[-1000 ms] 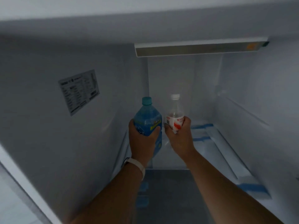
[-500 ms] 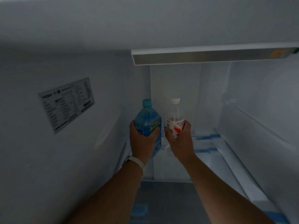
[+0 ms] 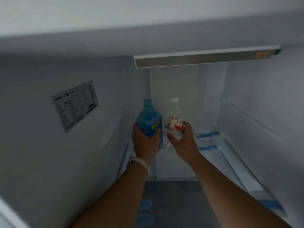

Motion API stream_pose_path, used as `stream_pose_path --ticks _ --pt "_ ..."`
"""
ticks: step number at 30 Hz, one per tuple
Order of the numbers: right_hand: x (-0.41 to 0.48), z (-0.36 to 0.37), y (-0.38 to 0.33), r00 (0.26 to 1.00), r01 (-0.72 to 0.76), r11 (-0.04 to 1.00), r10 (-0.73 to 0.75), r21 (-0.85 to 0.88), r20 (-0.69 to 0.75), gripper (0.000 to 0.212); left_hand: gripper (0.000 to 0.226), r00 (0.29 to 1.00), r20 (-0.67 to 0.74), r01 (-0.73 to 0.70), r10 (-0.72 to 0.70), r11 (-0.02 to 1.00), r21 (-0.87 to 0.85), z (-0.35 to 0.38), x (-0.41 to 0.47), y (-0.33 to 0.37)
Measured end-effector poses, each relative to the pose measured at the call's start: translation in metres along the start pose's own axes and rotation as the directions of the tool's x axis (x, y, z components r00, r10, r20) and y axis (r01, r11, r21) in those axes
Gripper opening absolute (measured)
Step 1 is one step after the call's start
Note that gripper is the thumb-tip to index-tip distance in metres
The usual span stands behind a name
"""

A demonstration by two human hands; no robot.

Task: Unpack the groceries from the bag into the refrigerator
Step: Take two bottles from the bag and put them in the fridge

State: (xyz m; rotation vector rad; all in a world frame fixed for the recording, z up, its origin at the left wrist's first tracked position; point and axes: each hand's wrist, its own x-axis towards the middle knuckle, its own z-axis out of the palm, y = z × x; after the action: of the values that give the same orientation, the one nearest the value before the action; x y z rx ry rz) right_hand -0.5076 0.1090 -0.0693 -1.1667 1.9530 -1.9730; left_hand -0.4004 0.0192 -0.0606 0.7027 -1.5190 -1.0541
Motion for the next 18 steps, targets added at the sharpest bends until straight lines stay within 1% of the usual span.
stream_pose_path --ticks 2,5,7,9,11,12,13,16,18 --pt "-0.008 -0.005 -0.005 1.000 0.006 1.000 -0.006 -0.015 -0.014 0.054 0.048 1.000 0.031 0.002 -0.003 0.999 0.037 -0.005 -0.005 -0.002" --pt "-0.023 -0.013 -0.019 0.997 -0.028 0.993 0.020 -0.111 -0.070 0.061 0.035 0.997 0.070 0.018 -0.025 0.995 0.100 -0.017 -0.018 0.004" --pt "-0.034 -0.018 -0.031 0.996 0.013 0.982 -0.030 -0.191 -0.087 0.051 0.032 0.993 0.121 -0.015 -0.008 0.982 0.187 -0.025 -0.031 0.011" --pt "-0.049 -0.023 -0.042 0.993 0.101 0.942 -0.116 -0.319 -0.028 0.044 0.032 0.982 0.187 -0.093 0.030 0.937 0.336 -0.038 -0.047 0.020" --pt "-0.067 -0.025 -0.050 0.984 0.176 0.855 -0.158 -0.488 0.078 0.044 0.027 0.970 0.232 -0.179 0.072 0.860 0.478 -0.053 -0.064 0.030" --pt "-0.076 -0.025 -0.052 0.979 0.205 0.803 -0.161 -0.560 0.127 0.044 0.030 0.964 0.253 -0.213 0.086 0.818 0.534 -0.061 -0.070 0.032" --pt "-0.086 -0.025 -0.054 0.973 0.227 0.756 -0.157 -0.613 0.167 0.045 0.039 0.957 0.280 -0.231 0.075 0.779 0.583 -0.070 -0.077 0.034" --pt "-0.112 -0.023 -0.062 0.964 0.256 0.670 -0.123 -0.697 0.236 0.045 0.070 0.923 0.384 -0.268 -0.033 0.660 0.702 -0.092 -0.094 0.041" --pt "-0.127 -0.023 -0.068 0.955 0.279 0.637 -0.109 -0.718 0.274 0.044 0.085 0.907 0.415 -0.277 -0.069 0.645 0.712 -0.103 -0.108 0.048"
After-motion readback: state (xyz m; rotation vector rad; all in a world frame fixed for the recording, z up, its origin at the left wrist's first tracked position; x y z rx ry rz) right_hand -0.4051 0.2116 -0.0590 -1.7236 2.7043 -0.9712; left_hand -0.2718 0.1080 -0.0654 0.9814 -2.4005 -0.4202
